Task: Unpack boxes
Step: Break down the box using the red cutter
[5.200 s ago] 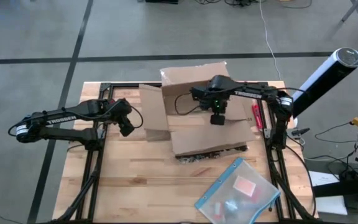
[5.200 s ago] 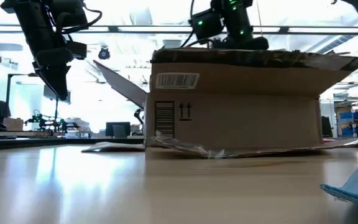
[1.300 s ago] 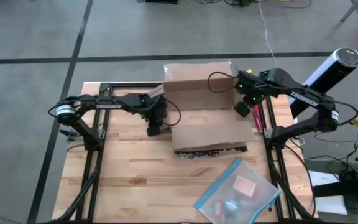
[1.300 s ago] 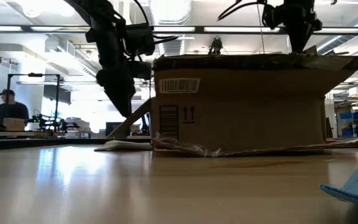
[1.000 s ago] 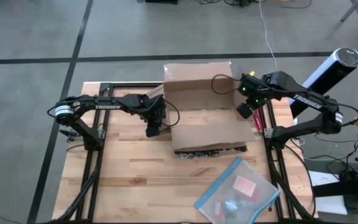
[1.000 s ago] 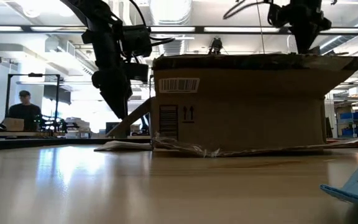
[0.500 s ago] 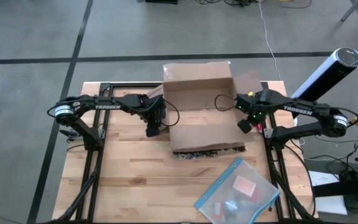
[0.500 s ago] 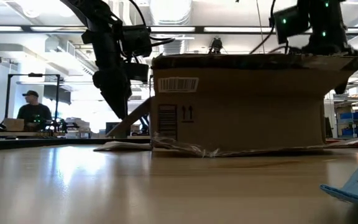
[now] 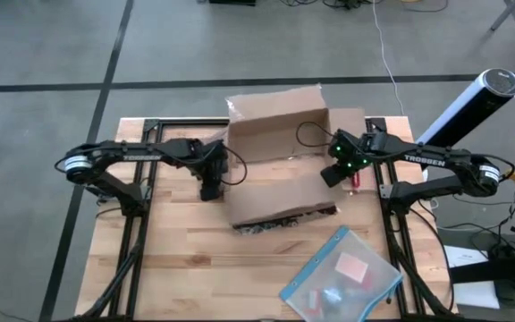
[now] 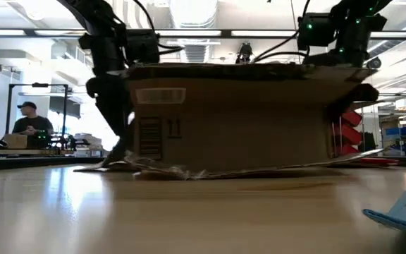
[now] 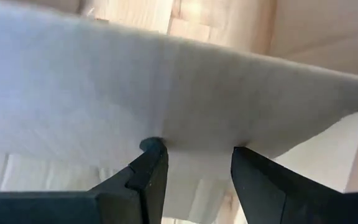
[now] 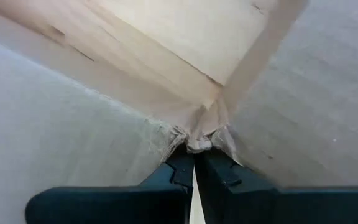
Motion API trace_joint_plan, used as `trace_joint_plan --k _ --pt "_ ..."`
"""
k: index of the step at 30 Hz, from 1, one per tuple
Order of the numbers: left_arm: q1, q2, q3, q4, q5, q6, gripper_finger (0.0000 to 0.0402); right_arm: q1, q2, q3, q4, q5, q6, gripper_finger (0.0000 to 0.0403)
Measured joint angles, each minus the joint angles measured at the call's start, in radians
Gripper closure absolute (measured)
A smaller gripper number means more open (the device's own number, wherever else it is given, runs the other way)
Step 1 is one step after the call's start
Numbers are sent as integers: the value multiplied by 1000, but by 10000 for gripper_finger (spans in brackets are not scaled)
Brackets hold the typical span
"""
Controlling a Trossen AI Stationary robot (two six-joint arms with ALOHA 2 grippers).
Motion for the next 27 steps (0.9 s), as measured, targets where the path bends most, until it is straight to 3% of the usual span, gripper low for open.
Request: trace_joint_plan --k 6,12,21,25,27 --pt "0 -171 -20 12 0 -47 247 0 19 0 14 -17 -4 403" --pt "3 -298 -20 140 -58 -46 247 6 63 0 98 -56 -14 403" --pt "67 -289 -36 71 -272 -119 247 40 116 0 137 -62 -14 403" --pt "132 -287 -89 82 -279 -152 247 49 126 0 138 -62 -13 403" --pt "162 -287 -124 114 -228 -154 247 49 129 0 138 -62 -13 403"
